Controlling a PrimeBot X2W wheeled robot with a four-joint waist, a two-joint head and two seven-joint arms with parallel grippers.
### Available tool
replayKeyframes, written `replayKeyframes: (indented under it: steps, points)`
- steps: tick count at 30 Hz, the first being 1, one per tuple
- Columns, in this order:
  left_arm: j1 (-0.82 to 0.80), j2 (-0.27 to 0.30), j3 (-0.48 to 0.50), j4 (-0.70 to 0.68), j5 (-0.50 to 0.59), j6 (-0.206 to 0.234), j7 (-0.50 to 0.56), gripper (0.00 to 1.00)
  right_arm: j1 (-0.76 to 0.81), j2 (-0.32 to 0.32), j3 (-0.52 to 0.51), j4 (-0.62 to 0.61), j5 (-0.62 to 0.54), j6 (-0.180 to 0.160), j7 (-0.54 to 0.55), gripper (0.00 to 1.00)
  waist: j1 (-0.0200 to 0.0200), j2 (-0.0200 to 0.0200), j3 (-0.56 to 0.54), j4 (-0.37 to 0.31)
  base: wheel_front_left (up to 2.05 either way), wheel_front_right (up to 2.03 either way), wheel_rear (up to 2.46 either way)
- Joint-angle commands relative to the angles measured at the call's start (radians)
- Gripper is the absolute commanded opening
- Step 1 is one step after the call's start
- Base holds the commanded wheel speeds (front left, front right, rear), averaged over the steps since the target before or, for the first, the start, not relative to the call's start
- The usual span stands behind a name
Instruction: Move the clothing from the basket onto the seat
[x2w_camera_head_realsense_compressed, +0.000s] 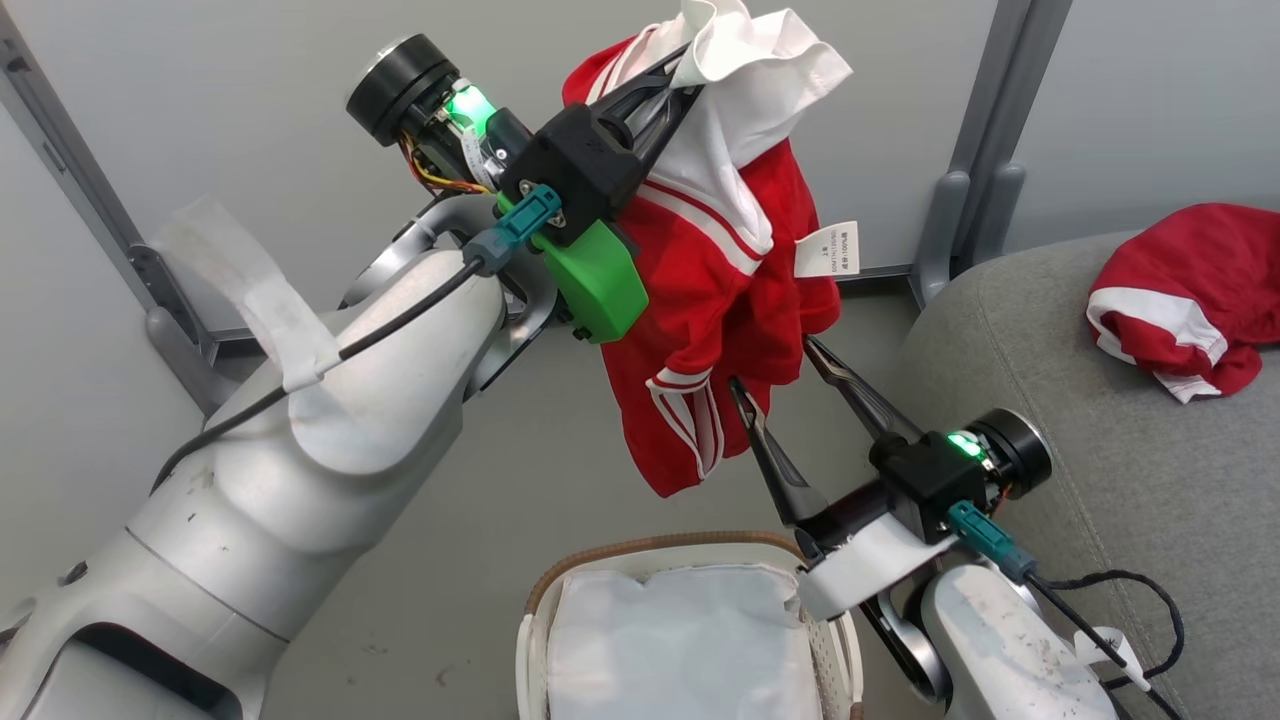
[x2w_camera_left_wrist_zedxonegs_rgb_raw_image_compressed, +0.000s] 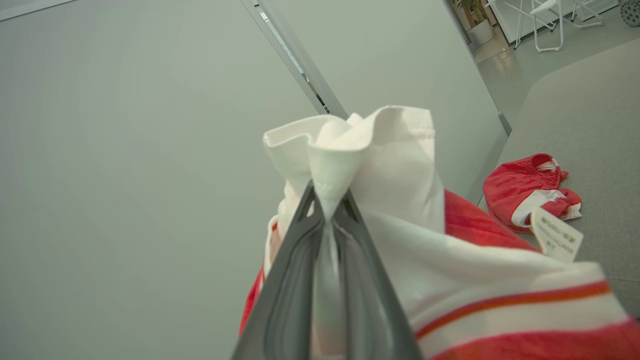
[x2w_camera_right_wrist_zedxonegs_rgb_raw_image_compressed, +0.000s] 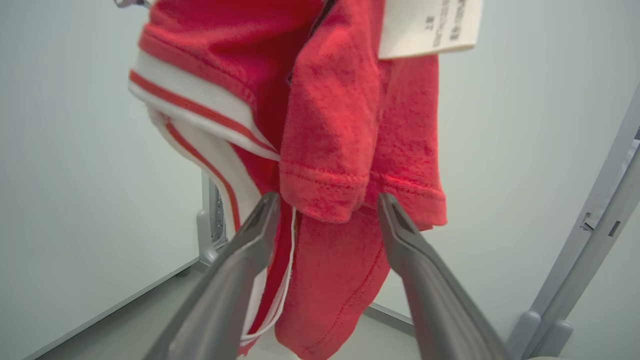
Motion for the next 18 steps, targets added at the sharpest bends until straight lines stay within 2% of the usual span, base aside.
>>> replayKeyframes:
  steps: [1, 6, 18]
  points:
    - [-0.018, -0.001, -0.002, 0.003, -0.004, -0.002, 0.001, 0.0, -0.019, -0.004, 0.007, -0.007, 0.005, -0.001, -0.005, 1.0, 0.0001, 0.0037, 0.002, 0.002, 0.0, 0.0, 0.0]
    - [-0.01, -0.013, -0.022, -0.015, -0.013, -0.002, 0.003, 0.0, -0.084, -0.003, 0.018, -0.001, -0.013, -0.001, -0.005, 1.0, 0.0001, 0.0037, 0.009, 0.01, 0.0, 0.0, 0.0]
    - [0.023, -0.028, -0.064, -0.065, -0.047, -0.002, 0.009, 0.0, -0.204, -0.003, -0.006, 0.11, -0.009, -0.001, -0.005, 1.0, 0.0001, 0.0037, 0.021, 0.032, 0.0, 0.0, 0.0]
